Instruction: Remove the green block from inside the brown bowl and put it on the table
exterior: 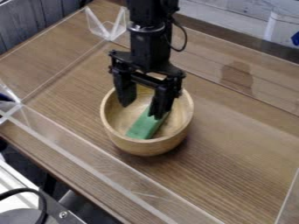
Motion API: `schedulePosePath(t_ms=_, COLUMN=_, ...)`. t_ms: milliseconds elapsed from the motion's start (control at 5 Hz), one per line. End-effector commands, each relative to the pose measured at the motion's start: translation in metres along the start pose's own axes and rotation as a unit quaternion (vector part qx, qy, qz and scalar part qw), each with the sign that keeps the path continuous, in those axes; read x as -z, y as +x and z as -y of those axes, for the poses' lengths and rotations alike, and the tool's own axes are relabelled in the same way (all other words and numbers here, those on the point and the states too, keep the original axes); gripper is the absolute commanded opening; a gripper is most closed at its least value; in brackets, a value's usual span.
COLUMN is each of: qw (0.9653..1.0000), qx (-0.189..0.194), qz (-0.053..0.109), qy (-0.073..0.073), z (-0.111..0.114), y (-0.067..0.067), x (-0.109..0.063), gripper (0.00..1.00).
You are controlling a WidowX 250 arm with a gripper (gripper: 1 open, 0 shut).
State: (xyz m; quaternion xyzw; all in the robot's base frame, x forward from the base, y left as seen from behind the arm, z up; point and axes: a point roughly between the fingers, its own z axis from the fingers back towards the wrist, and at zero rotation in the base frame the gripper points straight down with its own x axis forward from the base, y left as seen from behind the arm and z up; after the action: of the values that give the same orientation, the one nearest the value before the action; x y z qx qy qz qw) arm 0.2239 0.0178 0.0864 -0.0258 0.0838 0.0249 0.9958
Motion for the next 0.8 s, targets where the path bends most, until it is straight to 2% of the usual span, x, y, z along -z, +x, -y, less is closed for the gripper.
schedulePosePath(t_ms=0, qw=0.9998, qx=-0.002, qz=0.022, qy=-0.003, z=-0.0013, y=0.0074, x=-0.0105, gripper=1.00)
schedulePosePath(t_ms=600, qw=0.9997, qx=-0.008, qz=0.022, qy=-0.009, z=-0.0057, y=0.0091, x=-0.0119, gripper=1.00)
